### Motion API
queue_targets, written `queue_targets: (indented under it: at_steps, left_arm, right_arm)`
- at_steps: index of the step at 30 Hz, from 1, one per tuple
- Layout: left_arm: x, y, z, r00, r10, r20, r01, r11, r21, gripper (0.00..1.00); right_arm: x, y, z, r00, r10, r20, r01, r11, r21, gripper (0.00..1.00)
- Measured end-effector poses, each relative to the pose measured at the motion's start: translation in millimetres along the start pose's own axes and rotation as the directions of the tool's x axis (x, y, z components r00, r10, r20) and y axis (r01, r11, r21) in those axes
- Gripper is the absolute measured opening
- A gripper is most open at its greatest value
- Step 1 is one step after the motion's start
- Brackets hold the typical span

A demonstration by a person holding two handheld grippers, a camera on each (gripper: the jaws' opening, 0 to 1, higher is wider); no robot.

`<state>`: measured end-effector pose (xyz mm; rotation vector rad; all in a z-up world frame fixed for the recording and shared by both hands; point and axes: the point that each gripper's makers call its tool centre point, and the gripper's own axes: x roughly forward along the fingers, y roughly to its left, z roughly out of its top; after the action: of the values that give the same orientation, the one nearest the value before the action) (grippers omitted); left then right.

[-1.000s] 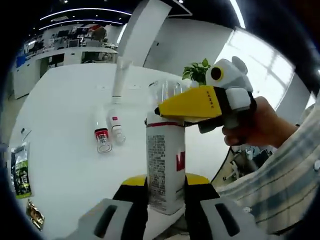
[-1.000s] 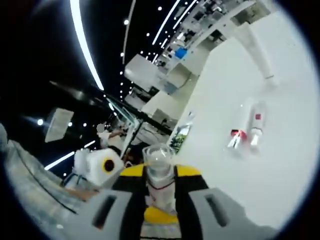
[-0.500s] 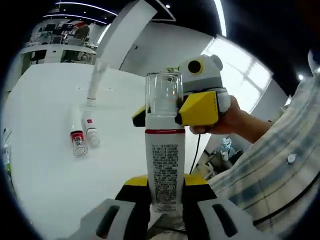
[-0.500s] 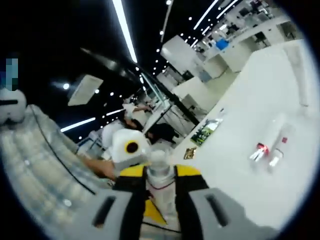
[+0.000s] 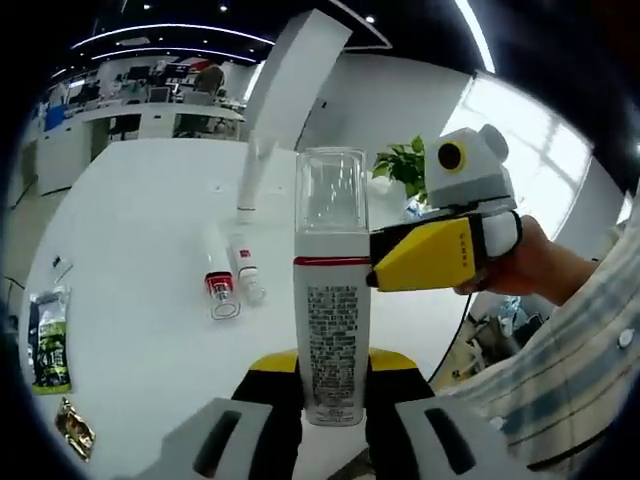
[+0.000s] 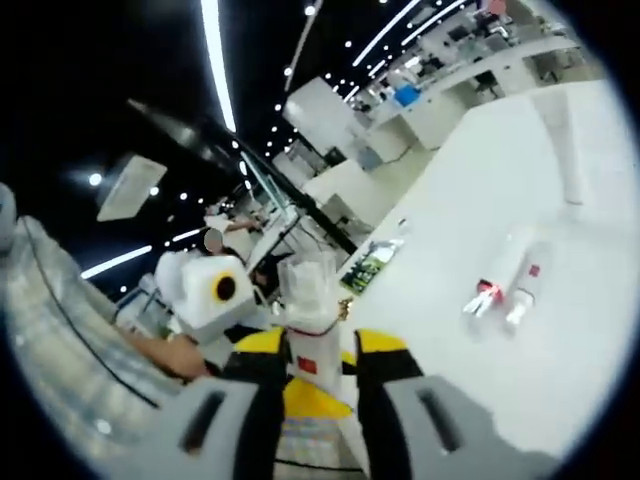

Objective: Arrange the skincare products in the storage area until every visible bottle or jar stands upright without overlapping.

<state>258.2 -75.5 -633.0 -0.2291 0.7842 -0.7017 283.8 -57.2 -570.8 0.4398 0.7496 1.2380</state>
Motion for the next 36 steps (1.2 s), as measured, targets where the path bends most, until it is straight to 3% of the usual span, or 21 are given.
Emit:
queue_targets:
  at_steps: [3,7,10,19,26,27,29,32,36]
  left_arm:
    - [2.6,-1.4,1.9,1.000,0.005,0.008,-0.005,1.000,-0.005,0.22]
    - [4.6,-11.5,5.2,0.999,-0.041,0.026,0.042,0.999,-0.013,0.22]
    - [5.7,-14.5,4.8,0.996,-0.080,0.036,0.081,0.996,-0.033,0.22]
    - [3.1,-20.1,4.9,0.984,-0.167,0.067,0.169,0.985,-0.036,0.23]
    - [7.0,1.5,4.6,0.996,-0.077,0.054,0.081,0.994,-0.077,0.32]
    - [6.5,6.4,1.5,0.998,-0.057,0.041,0.060,0.995,-0.075,0.34]
    - [4.7,10.8,-1.9,0.999,-0.037,0.030,0.039,0.996,-0.076,0.37]
    - [-0.8,19.9,-8.4,1.000,-0.014,0.017,0.016,0.995,-0.094,0.37]
    - [-6.0,29.8,-15.6,1.000,0.012,0.001,-0.011,0.992,-0.128,0.37]
  right_arm:
    - [2.5,-0.8,0.9,1.000,-0.011,0.013,0.011,1.000,0.008,0.25]
    - [3.6,5.8,0.9,0.999,0.028,0.023,-0.028,1.000,-0.010,0.21]
    - [-1.0,4.4,3.0,1.000,0.016,0.026,-0.014,0.999,-0.046,0.21]
    - [-6.1,4.0,0.0,0.999,0.040,0.022,-0.039,0.998,-0.039,0.20]
    - [-11.2,-13.9,17.1,0.997,-0.009,0.081,0.014,0.998,-0.065,0.20]
    - [-13.7,-24.1,26.6,0.992,-0.048,0.119,0.057,0.996,-0.075,0.20]
    - [-18.3,-37.7,33.9,0.986,-0.093,0.136,0.108,0.988,-0.108,0.20]
    - [-29.0,-66.3,51.0,0.967,-0.180,0.181,0.213,0.958,-0.190,0.20]
    - [-36.5,-88.0,65.0,0.955,-0.216,0.204,0.253,0.950,-0.183,0.20]
